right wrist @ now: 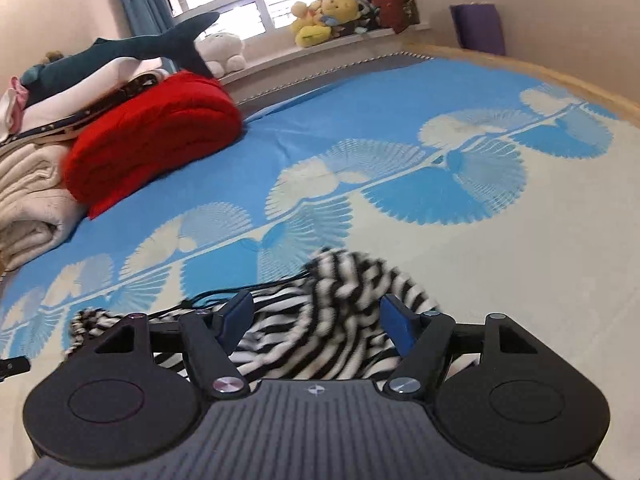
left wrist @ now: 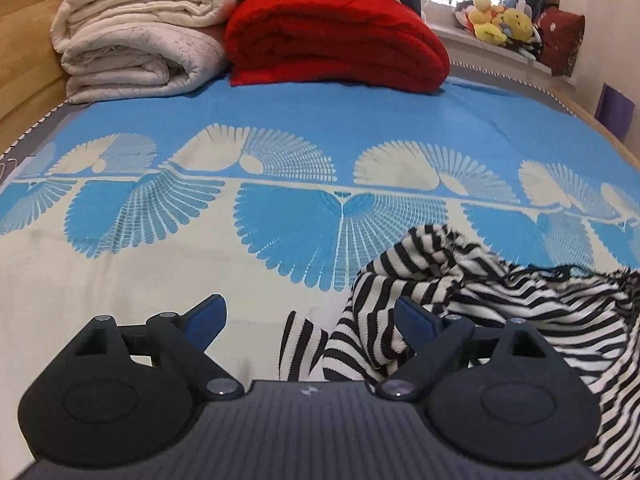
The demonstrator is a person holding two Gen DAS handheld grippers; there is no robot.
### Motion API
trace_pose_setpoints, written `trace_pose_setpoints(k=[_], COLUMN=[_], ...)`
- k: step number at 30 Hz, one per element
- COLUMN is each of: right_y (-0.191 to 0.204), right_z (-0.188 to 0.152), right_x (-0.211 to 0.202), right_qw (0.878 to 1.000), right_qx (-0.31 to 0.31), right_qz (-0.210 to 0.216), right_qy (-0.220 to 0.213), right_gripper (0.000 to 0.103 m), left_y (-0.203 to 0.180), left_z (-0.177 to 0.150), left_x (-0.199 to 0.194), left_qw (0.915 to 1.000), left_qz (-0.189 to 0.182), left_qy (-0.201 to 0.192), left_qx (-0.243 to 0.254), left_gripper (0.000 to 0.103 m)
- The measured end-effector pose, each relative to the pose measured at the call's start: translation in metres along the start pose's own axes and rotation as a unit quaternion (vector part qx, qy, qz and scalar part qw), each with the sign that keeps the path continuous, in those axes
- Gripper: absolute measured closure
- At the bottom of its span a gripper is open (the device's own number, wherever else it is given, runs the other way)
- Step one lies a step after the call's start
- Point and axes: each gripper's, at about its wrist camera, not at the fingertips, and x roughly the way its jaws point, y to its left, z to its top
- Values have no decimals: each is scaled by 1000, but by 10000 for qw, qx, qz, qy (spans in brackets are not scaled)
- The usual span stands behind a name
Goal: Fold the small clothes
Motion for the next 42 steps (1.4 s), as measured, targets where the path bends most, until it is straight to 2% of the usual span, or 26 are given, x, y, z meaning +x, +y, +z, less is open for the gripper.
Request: trace_pose_setpoints(k=[2, 5, 9, 13, 18, 24, 25, 26, 27, 28, 29, 30, 31, 33, 36, 38, 40, 42], right_y=[-6, -12, -14, 0, 19, 12, 9, 8, 6, 6, 5, 5, 5, 5, 1, -8, -23, -44], right_z=[4, 3, -10, -23, -26, -19, -20, -21, -20, -18, -13, -9, -3, 9, 28, 41, 52, 53], right_x=[4, 20, 50, 68, 75, 70, 71, 71, 71, 70, 68, 64, 56, 41, 19, 9, 15, 39], right_qw=[9995, 9961, 9895, 9832, 9842, 9858, 9857, 9854, 9854, 9861, 9882, 9897, 9905, 9930, 9939, 9910, 9899, 9880], right_qx=[-270, -865, -1354, -1719, -1731, -1663, -1669, -1690, -1697, -1658, -1528, -1429, -1355, -1059, -486, 26, 659, 1361], right_qz=[-101, -183, -191, -147, -70, -222, -228, -201, -106, -6, 21, 81, 198, 463, 938, 1266, 1175, 713], right_qy=[-138, 8, 462, 593, 363, 31, 13, 0, -11, 54, 71, -24, -136, -228, -310, -433, -440, -154], right_gripper=[31, 24, 23, 18, 18, 18, 20, 31, 48, 85, 96, 96, 96, 96, 96, 96, 96, 96], left_y=[0, -2, -7, -12, -14, -12, -14, -16, -20, -22, -25, -27, -28, -25, -10, 4, 17, 28], left_z=[-3, -5, -6, -8, -8, -5, -6, -7, -8, -9, -8, -6, -4, 1, 14, 22, 28, 27], left_x=[13, 36, 55, 66, 64, 61, 61, 62, 62, 59, 55, 50, 45, 33, 15, 5, 9, 25], left_qw=[9999, 9994, 9982, 9951, 9942, 9943, 9940, 9935, 9931, 9929, 9915, 9896, 9896, 9888, 9860, 9848, 9877, 9912], left_qz=[28, 69, -223, -666, -856, -815, -783, -753, -724, -757, -927, -1131, -1186, -1380, -1665, -1711, -1487, -1160], left_qy=[70, 242, 369, 513, 400, 335, 338, 367, 383, 336, 311, 313, 270, 109, -30, -148, -129, 24], left_qx=[88, 235, 421, 526, 516, 609, 681, 769, 839, 853, 858, 827, 766, 559, 53, -255, -456, -640], left_gripper=[9, 9, 9, 9, 9, 9, 9, 9, 15, 40, 75, 92, 97, 100, 100, 100, 102, 102])
